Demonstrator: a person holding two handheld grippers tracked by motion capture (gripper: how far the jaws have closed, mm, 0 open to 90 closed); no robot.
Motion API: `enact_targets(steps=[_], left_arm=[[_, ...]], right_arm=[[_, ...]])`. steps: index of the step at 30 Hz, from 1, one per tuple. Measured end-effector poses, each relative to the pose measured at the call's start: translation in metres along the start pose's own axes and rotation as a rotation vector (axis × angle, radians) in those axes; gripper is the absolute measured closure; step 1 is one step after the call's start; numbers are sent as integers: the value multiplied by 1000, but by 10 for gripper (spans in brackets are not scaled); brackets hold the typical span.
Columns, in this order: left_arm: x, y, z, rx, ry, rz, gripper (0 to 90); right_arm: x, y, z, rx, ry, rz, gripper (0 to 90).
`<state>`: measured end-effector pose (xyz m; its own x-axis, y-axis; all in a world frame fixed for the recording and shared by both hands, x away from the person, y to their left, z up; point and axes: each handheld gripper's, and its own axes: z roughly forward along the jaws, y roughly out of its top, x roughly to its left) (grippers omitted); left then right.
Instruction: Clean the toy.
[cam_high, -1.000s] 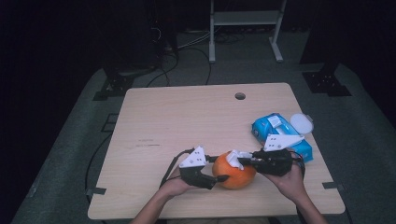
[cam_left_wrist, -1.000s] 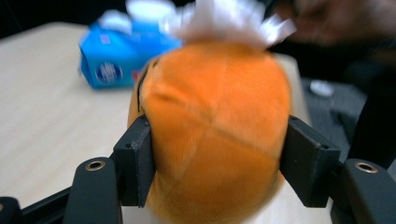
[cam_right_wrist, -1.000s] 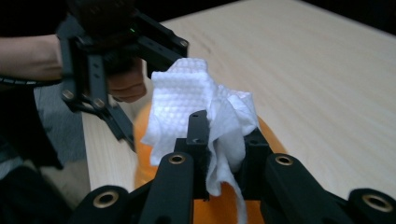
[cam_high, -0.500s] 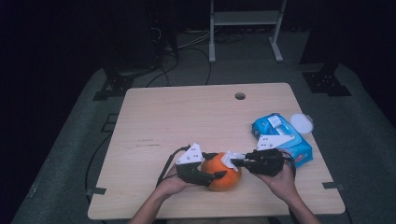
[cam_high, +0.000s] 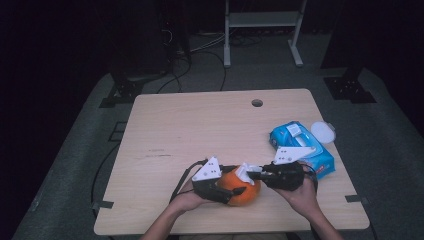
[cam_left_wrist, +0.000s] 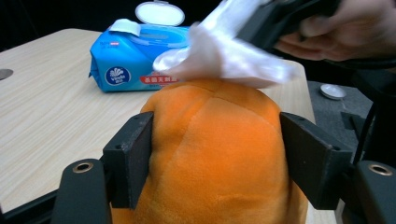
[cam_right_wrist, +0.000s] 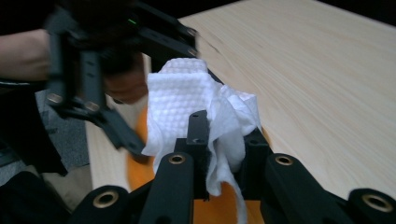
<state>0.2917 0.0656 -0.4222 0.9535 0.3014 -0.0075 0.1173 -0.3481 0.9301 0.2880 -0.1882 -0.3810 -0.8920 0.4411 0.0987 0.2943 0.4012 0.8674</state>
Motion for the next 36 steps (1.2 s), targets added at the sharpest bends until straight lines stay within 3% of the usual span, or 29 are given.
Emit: enact_targets(steps=[4,7,9,12,14,17,19,21,25,26,28,29,31,36], left_arm=[[-3,2,2,2,28,-13,302],[0,3,-3,-6,-37,11,240],[5,1,-6,-21,-49,-11,217],[5,1,-5,-20,-12,-19,290],[2,3,-2,-14,34,-19,326],[-1,5,1,-15,76,-57,331],[-3,6,1,-7,82,-63,328],[-4,7,-1,-3,52,-61,305],[-3,7,-7,8,-88,-21,259],[-2,6,-7,-1,-89,-17,260],[0,5,-3,22,-18,-23,217],[2,3,1,43,-14,-38,165],[1,-2,7,43,-26,-54,144],[-9,-1,8,57,-18,28,287]], right_arm=[[3,2,-1,-1,-7,-23,776],[-6,-6,-2,3,-1,13,776],[-11,-10,-2,8,-5,28,776],[-13,-10,-3,15,-36,37,775],[-11,-7,-3,16,-48,30,775],[-1,1,-6,-6,-33,-4,776],[5,4,-5,9,-46,-45,776],[5,3,-3,17,-48,-50,776],[-7,-4,-5,12,-44,-13,776],[-9,-5,-7,10,-46,-3,775],[-11,-6,-10,9,-40,9,775],[-10,-6,-10,10,-32,9,775],[-4,-2,-8,21,-28,-13,776],[19,10,0,42,-16,-105,776]])
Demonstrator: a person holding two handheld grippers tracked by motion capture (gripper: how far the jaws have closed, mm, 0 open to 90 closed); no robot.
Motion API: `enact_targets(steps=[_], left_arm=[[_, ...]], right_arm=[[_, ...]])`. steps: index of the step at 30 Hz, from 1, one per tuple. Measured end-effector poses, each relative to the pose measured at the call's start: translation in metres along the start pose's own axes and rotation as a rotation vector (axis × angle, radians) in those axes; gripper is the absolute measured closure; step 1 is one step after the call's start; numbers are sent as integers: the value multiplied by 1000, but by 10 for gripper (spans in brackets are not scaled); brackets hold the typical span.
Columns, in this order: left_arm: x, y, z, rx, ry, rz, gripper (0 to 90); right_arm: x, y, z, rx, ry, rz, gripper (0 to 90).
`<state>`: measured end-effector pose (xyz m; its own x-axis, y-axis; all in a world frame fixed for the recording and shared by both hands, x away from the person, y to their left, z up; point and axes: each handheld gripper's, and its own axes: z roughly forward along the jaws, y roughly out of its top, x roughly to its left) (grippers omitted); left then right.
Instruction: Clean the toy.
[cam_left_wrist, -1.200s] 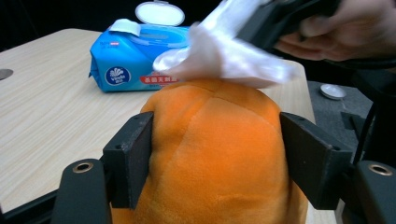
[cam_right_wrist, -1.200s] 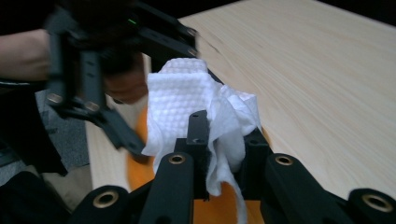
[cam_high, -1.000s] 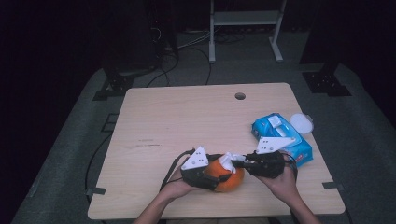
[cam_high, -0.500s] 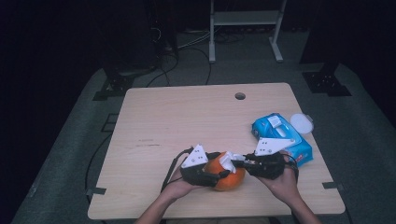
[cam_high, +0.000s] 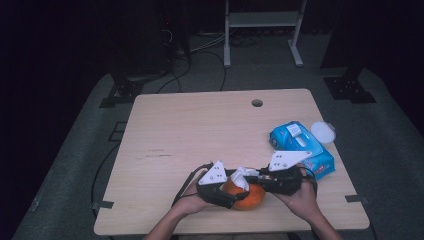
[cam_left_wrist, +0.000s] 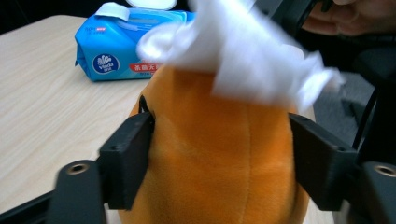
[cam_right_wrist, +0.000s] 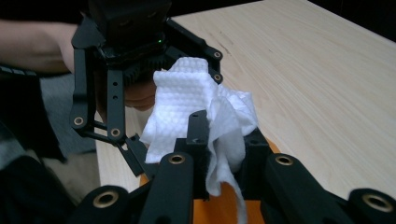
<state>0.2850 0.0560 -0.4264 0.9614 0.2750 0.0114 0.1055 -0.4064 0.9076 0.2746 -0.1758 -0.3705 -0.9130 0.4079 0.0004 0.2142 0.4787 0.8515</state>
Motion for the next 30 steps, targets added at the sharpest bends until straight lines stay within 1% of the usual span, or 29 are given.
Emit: enact_targets(steps=[1,2,4,7,8,9,10,11,12,15,16,17,18,19,20,21,22,23,24,25,26,28,29,30], left_arm=[[1,-1,-1,-4,-3,2,301],[2,-2,-2,-13,-7,-9,314],[5,-3,-5,-14,-6,-21,330],[8,-4,-7,-21,-8,-30,333],[9,-5,-7,-25,-11,-40,333],[11,-5,-6,-30,-15,-46,334],[11,-5,-6,-30,-16,-44,333],[11,-5,-6,-29,-14,-41,334],[12,-5,-5,-31,-13,-46,333],[12,-6,-5,-37,-11,-56,333],[11,-6,-5,-35,-9,-55,331],[11,-6,-5,-35,-6,-54,325],[11,-5,-5,-31,-2,-43,300],[11,-5,-5,-36,-8,-46,260],[11,-5,-5,-36,-8,-46,212],[12,-7,-4,-42,-38,-58,169],[12,-7,-4,-42,-38,-58,127],[11,-11,-1,-22,-37,-35,109],[11,-13,0,-20,-33,-26,120],[11,-14,1,-27,-34,-33,166],[12,-13,1,-22,-29,-37,217],[11,-12,2,-19,-11,-36,275],[11,-12,2,-20,-7,-33,288],[10,-13,3,-25,0,-31,299]], right_arm=[[2,1,1,12,-15,-12,776],[0,1,0,11,-19,-10,776],[-9,-4,-3,8,-39,17,776],[-26,-16,-9,23,-100,76,777],[-31,-20,-11,34,-106,94,777],[-33,-24,-12,32,-93,117,777],[-33,-26,-12,28,-80,123,778],[-31,-25,-12,33,-75,115,779],[-28,-23,-11,39,-77,98,779],[-19,-13,-9,18,-42,61,779],[-16,-10,-8,18,-41,41,779],[-14,-8,-8,18,-38,37,779],[-13,-8,-7,20,-43,33,779],[-14,-8,-6,20,-46,34,779],[-16,-10,-6,18,-42,46,779],[-19,-12,-6,14,-40,56,779],[-19,-12,-6,14,-40,56,779],[-24,-16,-8,10,-54,77,778],[-26,-17,-9,10,-64,83,778],[-27,-17,-11,10,-69,88,778],[-27,-17,-11,11,-72,92,778],[-22,-14,-11,11,-78,80,779],[-19,-12,-10,9,-73,69,780],[-15,-9,-10,0,-49,60,780]])
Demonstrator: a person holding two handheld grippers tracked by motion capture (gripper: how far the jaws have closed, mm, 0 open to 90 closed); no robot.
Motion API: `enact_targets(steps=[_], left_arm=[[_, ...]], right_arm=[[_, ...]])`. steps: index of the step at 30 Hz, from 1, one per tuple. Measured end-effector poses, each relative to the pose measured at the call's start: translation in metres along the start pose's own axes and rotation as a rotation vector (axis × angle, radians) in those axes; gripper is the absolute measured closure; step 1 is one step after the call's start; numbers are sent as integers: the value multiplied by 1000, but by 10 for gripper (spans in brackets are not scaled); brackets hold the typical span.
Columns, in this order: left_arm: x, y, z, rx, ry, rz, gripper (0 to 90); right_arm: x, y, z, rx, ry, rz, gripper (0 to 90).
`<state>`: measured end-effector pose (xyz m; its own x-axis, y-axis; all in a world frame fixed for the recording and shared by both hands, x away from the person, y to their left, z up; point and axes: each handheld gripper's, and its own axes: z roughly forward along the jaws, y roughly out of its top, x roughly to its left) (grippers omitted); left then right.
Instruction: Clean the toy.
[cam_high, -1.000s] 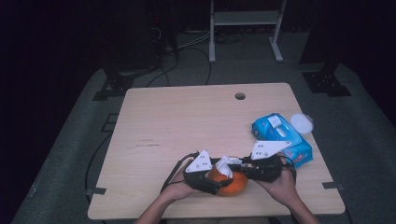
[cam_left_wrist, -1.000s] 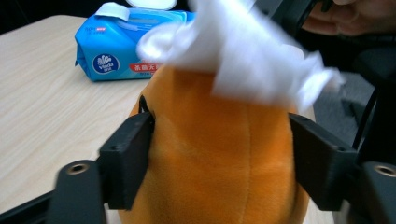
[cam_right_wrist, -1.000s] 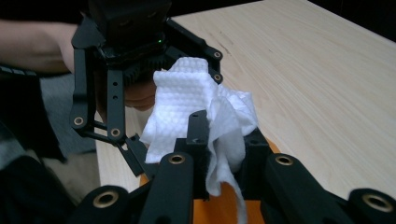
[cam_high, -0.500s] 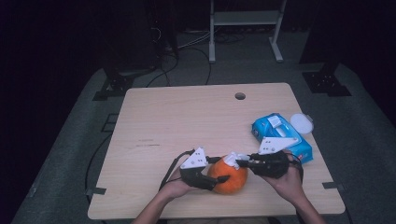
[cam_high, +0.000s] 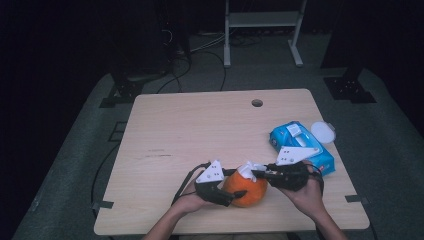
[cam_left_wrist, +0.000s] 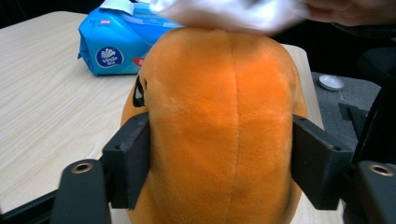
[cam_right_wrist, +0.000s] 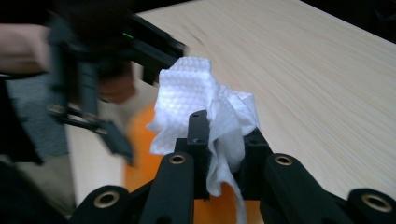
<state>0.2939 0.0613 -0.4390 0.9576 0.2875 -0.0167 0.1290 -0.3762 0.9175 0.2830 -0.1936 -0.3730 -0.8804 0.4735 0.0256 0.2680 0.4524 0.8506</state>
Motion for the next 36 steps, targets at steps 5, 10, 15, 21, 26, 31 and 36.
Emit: enact_targets(steps=[5,10,15,21,26,31,36], left_arm=[[0,1,-3,-11,-2,-5,355],[0,2,-6,-42,-17,-13,382],[2,17,-20,-75,-30,-12,393],[8,22,-33,-40,-27,-36,410],[4,16,-20,16,-11,-26,387],[4,15,-15,23,6,-18,381],[5,14,-13,19,14,-23,382]], right_arm=[[17,10,5,28,-1,-84,780],[-9,-4,-6,-1,-49,35,780],[0,1,-9,-56,-42,27,781],[-7,-4,0,-52,-15,77,781],[8,-1,16,-2,-2,28,781],[12,2,18,-3,8,-4,780],[-8,-13,15,26,-39,54,779]])
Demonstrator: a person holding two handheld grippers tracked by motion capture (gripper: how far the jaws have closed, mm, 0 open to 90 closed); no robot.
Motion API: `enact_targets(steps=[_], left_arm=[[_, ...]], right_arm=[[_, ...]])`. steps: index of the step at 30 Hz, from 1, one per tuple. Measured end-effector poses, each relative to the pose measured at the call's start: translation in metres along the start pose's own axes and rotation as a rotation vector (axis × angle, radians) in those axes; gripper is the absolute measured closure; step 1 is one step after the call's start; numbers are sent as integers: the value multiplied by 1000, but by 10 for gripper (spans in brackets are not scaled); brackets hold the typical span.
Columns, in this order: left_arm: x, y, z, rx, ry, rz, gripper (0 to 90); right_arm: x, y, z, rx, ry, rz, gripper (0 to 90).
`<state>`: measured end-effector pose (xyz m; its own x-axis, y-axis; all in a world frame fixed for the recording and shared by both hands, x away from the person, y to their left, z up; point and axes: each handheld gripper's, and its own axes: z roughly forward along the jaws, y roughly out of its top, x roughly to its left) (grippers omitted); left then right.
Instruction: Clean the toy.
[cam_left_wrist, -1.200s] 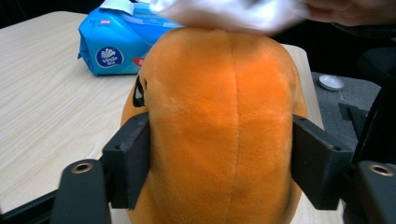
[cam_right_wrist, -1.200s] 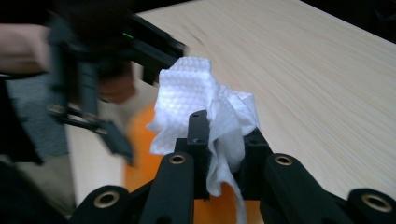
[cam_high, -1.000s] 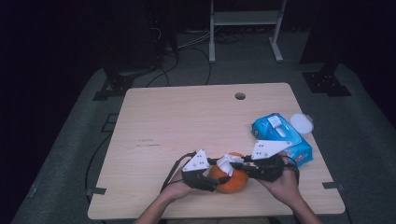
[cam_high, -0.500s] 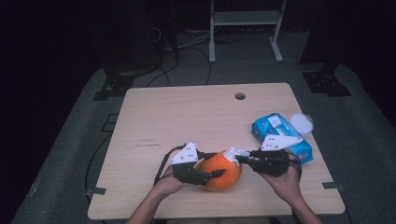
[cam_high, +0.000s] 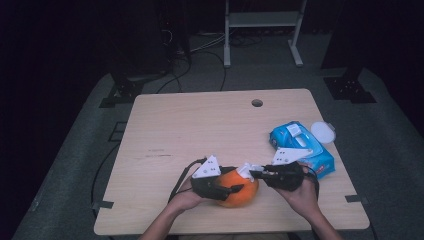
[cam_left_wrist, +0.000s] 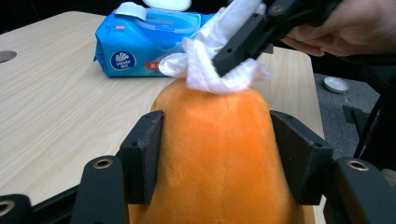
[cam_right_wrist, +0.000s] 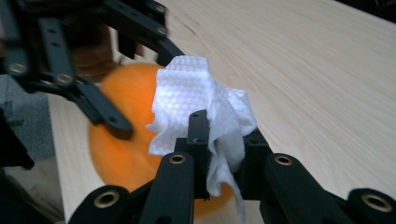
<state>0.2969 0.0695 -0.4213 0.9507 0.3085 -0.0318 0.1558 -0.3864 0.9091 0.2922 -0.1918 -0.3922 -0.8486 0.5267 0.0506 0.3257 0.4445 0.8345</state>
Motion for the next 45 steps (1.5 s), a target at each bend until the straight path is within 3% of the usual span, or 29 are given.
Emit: enact_targets(steps=[4,7,9,15,17,21,23,25,30,33,39,42,45], left_arm=[[0,0,3,-3,-4,-6,366],[-1,0,4,-3,0,-9,364],[-1,0,3,0,2,-1,367],[0,-1,2,-3,0,5,364],[0,-1,4,-1,-6,5,358],[0,-2,6,-6,-7,-4,350],[0,-1,4,-2,2,4,348],[1,-1,2,2,-1,13,353],[8,-4,-2,-19,9,-30,348],[12,-4,-5,-23,20,-46,340],[15,-5,-5,-33,38,-84,330],[8,-3,1,-20,29,-56,330],[1,-1,6,-15,22,-16,309]], right_arm=[[5,2,-1,-6,10,1,779],[17,10,1,-27,47,-38,778],[21,13,2,-19,36,-66,778],[-2,-1,0,-1,6,20,778],[-3,-2,-2,-5,10,37,778],[16,10,0,-28,57,-23,777],[23,14,3,-17,50,-61,776],[21,13,3,-21,54,-60,776],[-3,-3,-1,-6,28,29,777],[-9,-9,-1,18,27,52,777],[3,-1,-2,2,42,9,776],[10,7,-2,-25,64,-5,775],[16,13,1,-22,51,-43,775]])
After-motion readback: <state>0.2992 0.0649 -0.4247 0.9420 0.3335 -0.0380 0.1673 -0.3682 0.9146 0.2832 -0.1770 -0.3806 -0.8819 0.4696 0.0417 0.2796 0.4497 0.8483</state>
